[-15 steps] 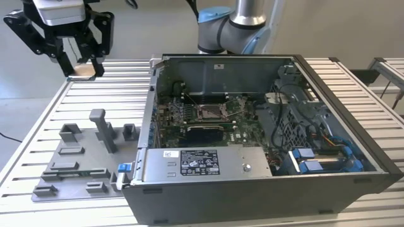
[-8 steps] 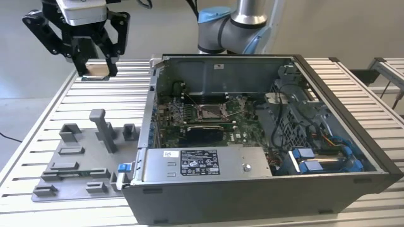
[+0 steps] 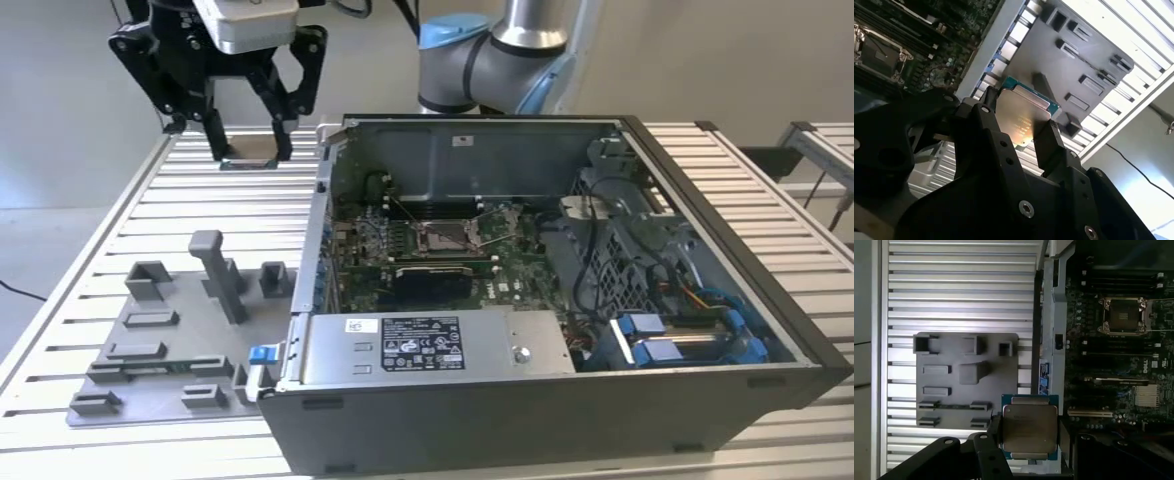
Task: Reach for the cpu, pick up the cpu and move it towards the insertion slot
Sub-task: 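Pick up the cpu and move it towards the insertion slot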
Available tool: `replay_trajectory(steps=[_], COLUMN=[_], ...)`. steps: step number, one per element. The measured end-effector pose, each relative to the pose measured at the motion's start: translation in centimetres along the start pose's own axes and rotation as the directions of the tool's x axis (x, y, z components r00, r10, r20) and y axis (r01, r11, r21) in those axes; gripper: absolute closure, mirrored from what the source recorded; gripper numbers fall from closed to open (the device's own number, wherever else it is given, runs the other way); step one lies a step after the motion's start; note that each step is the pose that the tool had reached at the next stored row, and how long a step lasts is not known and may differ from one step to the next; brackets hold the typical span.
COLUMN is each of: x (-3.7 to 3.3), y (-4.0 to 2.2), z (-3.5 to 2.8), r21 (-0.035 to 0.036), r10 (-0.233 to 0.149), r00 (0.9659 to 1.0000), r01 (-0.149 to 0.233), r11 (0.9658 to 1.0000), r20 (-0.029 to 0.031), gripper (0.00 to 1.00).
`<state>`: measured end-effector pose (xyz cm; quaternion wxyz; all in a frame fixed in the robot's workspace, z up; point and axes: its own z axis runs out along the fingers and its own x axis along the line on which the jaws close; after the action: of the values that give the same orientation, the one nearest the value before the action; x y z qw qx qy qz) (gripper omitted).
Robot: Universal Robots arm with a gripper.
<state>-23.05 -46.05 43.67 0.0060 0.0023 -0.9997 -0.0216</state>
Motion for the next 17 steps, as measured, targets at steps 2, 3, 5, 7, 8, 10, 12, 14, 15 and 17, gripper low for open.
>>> replay_trajectory(steps=[2, 3, 5, 7, 8, 10, 12, 14, 15, 17], x=[-0.8, -1.2, -1.99, -2.79, -3.17, -3.94, -4.73, -5.52, -5.92, -6.73], y=[0.0, -0.01, -0.01, -0.01, -0.01, -0.02, -0.02, -0.02, -0.03, -0.03], z=[-0.01, -0.01, -0.02, -0.03, -0.04, -0.05, -0.05, -0.07, -0.07, -0.08], r21=[0.0, 0.0, -0.0001, 0.0, 0.0, 0.0, -0.0001, 0.0, 0.0, 0.0], r10=[0.0, 0.0, 0.0, 0.0, 0.0, 0.0, 0.0, 0.0, 0.0, 0.0], r00=[1.0, 1.0, 1.0, 1.0, 1.0, 1.0, 1.0, 1.0, 1.0, 1.0], r01=[0.0, 0.0, 0.0, 0.0, 0.0, 0.0, 0.0, 0.0, 0.0, 0.0], r11=[1.0, 1.0, 1.0, 1.0, 1.0, 1.0, 1.0, 1.0, 1.0, 1.0], r20=[0.0, 0.0, 0.0001, 0.0, -0.0001, 0.0, 0.0001, 0.0, 0.0, 0.0], gripper=[1.0, 1.0, 1.0, 1.0, 1.0, 1.0, 1.0, 1.0, 1.0, 1.0])
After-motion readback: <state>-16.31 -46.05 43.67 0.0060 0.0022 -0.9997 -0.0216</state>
